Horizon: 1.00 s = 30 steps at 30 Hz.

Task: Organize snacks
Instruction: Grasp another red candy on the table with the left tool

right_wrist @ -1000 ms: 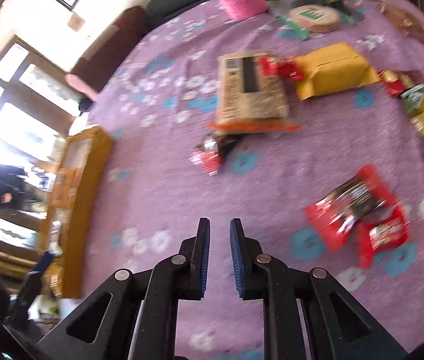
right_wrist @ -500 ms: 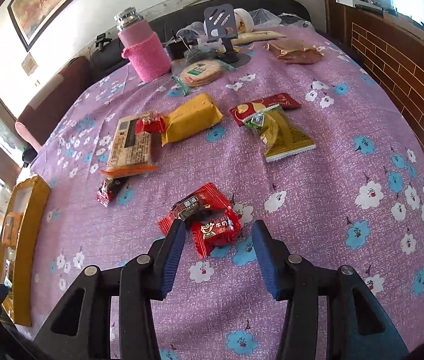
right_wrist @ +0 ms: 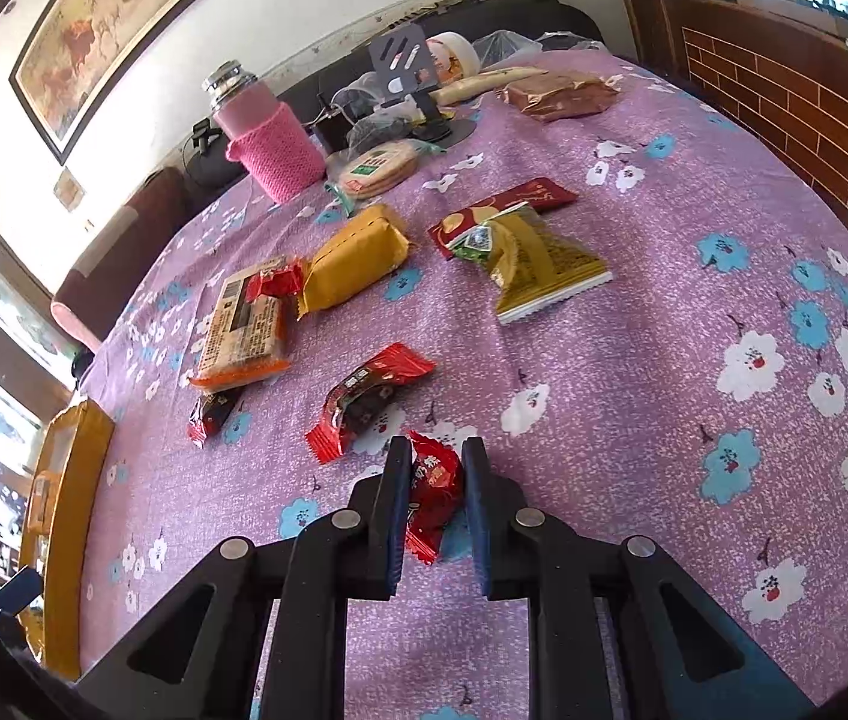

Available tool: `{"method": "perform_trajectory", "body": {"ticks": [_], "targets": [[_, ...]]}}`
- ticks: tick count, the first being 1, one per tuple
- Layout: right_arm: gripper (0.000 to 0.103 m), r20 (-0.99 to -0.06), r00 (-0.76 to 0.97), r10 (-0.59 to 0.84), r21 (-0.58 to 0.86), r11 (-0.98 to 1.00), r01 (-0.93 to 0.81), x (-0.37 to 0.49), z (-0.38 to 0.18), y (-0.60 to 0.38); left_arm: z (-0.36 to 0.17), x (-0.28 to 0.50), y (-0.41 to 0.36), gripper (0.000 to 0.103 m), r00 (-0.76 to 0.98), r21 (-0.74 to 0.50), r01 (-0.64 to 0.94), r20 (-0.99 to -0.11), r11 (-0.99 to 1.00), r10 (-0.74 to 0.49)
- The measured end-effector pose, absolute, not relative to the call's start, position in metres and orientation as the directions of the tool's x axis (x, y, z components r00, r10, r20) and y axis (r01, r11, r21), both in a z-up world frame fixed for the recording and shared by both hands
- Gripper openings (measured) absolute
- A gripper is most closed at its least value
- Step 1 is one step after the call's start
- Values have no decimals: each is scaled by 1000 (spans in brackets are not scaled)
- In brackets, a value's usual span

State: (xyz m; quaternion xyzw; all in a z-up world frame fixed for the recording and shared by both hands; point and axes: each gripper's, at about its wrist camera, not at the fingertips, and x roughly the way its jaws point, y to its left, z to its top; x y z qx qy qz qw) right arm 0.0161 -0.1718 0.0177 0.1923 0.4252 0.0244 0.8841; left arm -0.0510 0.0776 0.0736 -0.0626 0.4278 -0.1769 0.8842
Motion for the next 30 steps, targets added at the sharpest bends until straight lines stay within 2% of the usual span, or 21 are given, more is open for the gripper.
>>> {"method": "perform_trajectory", "body": {"ticks": [5,6,7,8,13,17,22,23,24,30], "targets": [[18,-717,649,253,442,886,142,13,19,-191,60,-6,15,80,512,-210,391,-760,896,-401],[18,-713,653,255,451,880,148,11,20,-194,56,4,3,72,492,-203,420,-768,885,-410],[18,-709,657,255,458,875,155,10,21,-197,51,13,-10,55,473,-192,445,-779,875,-411],[18,-706,661,256,465,871,159,9,22,-200,46,22,-20,44,454,-180,462,-793,868,-406],[18,-689,674,269,512,838,189,9,22,-215,33,50,-64,44,462,-80,533,-807,842,-368],[18,-684,673,282,541,815,208,7,20,-223,12,73,-81,44,419,-64,552,-841,831,-343],[18,-685,671,284,543,813,210,7,19,-224,11,82,-91,44,418,-73,572,-831,817,-367],[18,-686,670,284,541,815,209,7,19,-224,10,81,-93,39,425,-57,573,-832,818,-356],[18,-687,669,283,539,816,209,7,19,-223,10,79,-94,22,439,-28,577,-832,816,-339],[18,-679,674,291,542,819,192,7,19,-219,19,65,-80,22,454,-42,565,-818,824,-354]]}}
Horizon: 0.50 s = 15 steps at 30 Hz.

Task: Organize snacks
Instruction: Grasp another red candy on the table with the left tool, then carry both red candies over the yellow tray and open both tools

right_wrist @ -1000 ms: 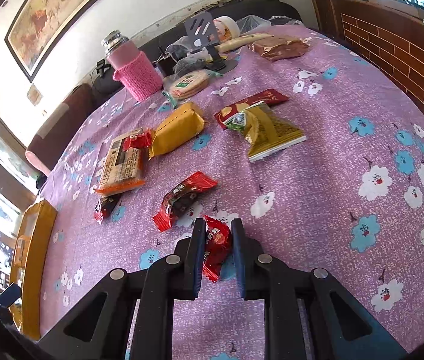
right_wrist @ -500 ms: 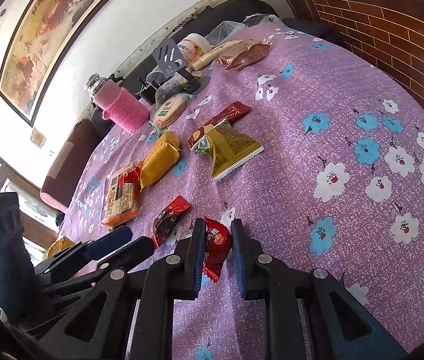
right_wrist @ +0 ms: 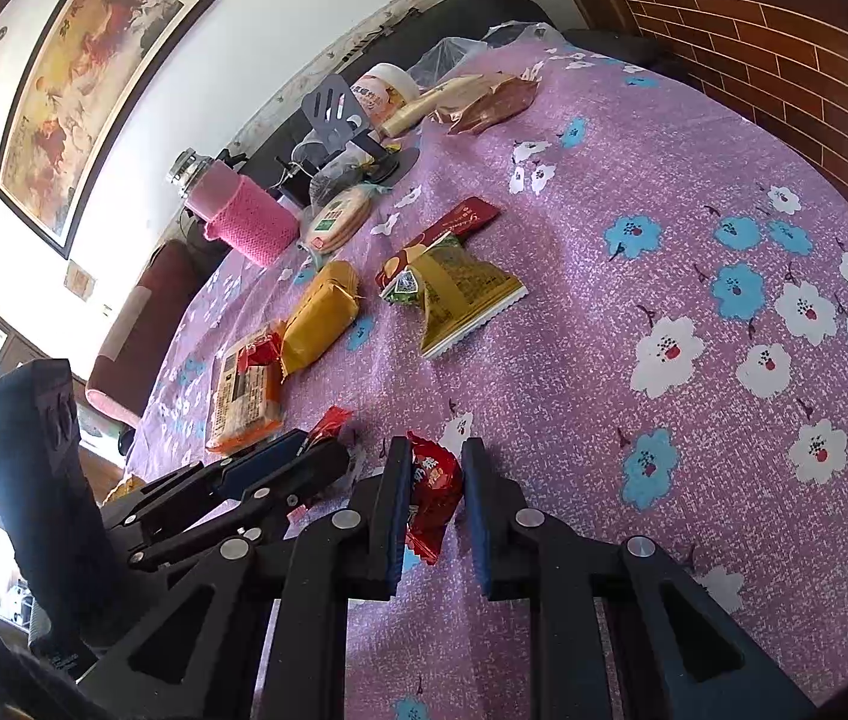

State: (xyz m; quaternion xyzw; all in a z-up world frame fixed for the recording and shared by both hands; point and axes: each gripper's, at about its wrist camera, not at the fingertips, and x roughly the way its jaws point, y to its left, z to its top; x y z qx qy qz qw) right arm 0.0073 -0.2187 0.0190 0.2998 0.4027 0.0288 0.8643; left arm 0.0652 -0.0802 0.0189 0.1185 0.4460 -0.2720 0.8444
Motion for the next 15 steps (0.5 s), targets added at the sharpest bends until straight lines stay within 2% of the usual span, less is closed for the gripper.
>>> {"method": "perform_trajectory", "body": {"ticks": [5,8,12,15], "targets": [[18,-657,683,319,548,825,142,7,23,-210,42,43,-44,22,480,-122,510,-781,851,-400],[18,-653,682,330,539,835,112,8,25,-201,65,21,-12,23,531,-125,482,-746,867,-403],[18,-644,670,369,554,829,77,12,22,-189,95,-4,54,23,603,-207,383,-682,900,-414],[18,-647,682,342,502,864,44,11,30,-172,113,-22,108,23,660,-251,299,-642,921,-389]]}}
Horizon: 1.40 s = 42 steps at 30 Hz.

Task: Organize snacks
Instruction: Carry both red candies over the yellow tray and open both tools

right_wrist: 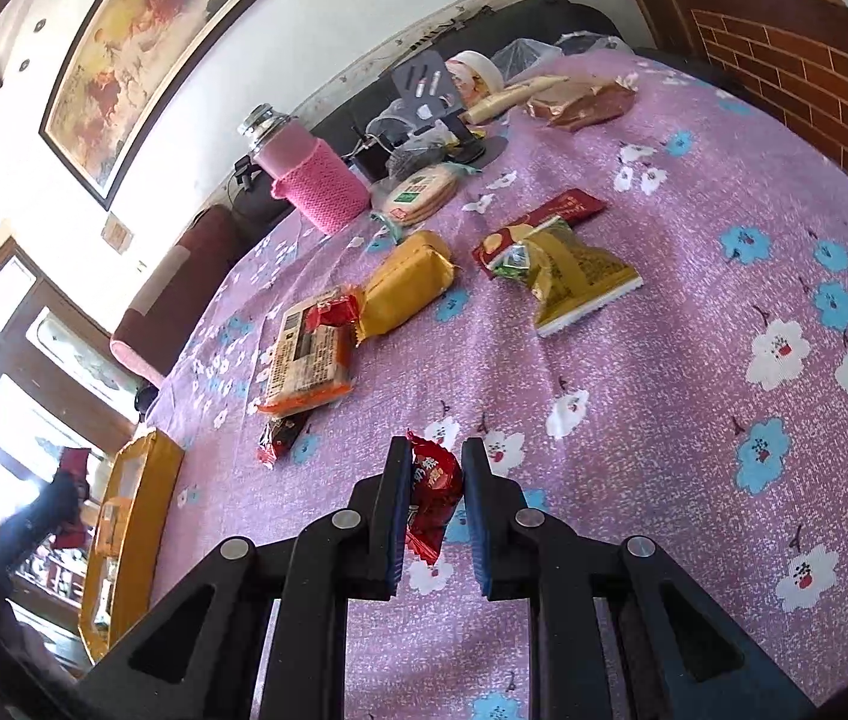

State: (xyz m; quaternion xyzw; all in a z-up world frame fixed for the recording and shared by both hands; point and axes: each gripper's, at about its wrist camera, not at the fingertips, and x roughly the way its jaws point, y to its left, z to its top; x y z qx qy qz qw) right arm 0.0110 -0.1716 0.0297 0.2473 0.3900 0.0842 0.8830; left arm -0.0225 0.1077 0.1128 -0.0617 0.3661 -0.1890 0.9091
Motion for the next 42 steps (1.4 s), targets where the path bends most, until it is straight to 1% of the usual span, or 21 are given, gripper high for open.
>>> {"method": "perform_trajectory", "body": {"ticks": [3,5,10,14,17,20,24,27,35,38,39,42], "targets": [[18,-652,665,364,491,871,5,9,41,-146,124,-42,158,23,716,-262,213,-613,941,-333],[18,-644,637,423,518,854,-44,9,51,-121,127,-52,192,23,746,-276,152,-598,949,-294],[17,-613,586,530,506,833,-224,6,94,-38,122,-76,267,23,792,-334,9,-573,942,-211],[17,-606,525,598,486,801,-350,9,117,38,118,-89,308,23,813,-328,-71,-566,942,-136],[17,-619,467,631,467,775,-426,13,121,101,114,-95,332,23,817,-328,-118,-568,937,-96],[17,-642,403,652,459,749,-478,16,113,156,106,-98,355,23,814,-329,-157,-577,931,-66],[17,-692,339,637,430,741,-515,17,91,214,92,-95,386,23,799,-344,-207,-600,916,-44],[17,-718,333,612,411,758,-507,25,77,235,81,-88,400,23,783,-375,-227,-619,899,-60],[17,-776,358,519,335,820,-464,39,58,248,67,-67,408,24,749,-382,-247,-658,890,-74],[17,-801,382,461,270,847,-457,47,47,255,65,-63,408,24,735,-366,-271,-676,890,-54],[19,-807,388,446,250,852,-460,48,44,258,65,-64,408,25,733,-364,-276,-678,890,-50],[21,-811,394,433,229,854,-467,48,39,263,72,-71,404,28,742,-341,-282,-670,897,-21]]}}
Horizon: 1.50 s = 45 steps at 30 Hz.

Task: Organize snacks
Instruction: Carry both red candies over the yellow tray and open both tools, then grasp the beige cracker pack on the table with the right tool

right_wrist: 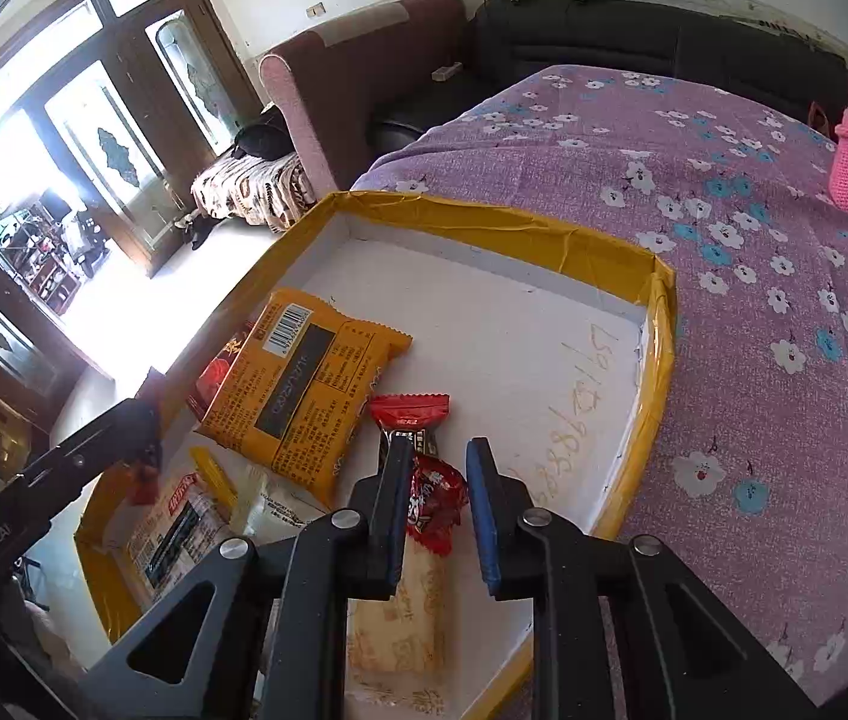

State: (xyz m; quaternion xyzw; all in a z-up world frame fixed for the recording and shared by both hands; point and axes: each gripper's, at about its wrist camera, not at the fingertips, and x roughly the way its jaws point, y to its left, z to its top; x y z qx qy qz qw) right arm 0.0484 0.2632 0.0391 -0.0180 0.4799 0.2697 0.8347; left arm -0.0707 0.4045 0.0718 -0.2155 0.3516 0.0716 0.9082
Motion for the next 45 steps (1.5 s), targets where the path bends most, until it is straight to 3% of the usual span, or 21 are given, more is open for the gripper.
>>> {"method": "perform_trajectory", "body": {"ticks": [5,9,11,23,34,41,45], "targets": [[24,-779,412,473,259,841,-476,39,52,256,93,-94,400,52,782,-337,-301,-623,892,29],[37,-724,472,503,284,841,-461,28,76,236,112,-113,386,79,812,-313,-346,-573,884,115],[41,-697,498,515,302,842,-448,19,86,220,118,-120,374,86,819,-295,-367,-552,882,156],[52,-664,598,449,322,893,-313,-27,98,100,117,-119,277,85,825,-352,-154,-560,923,-76],[54,-672,644,366,345,924,-165,-53,80,-3,125,-129,188,85,799,-237,-31,-590,971,-119],[55,-673,672,310,349,933,-82,-51,80,-56,121,-115,164,85,777,-250,13,-607,968,-167],[60,-688,681,253,333,943,-14,-30,86,-98,100,-99,160,85,730,-287,8,-653,958,-202]]}}
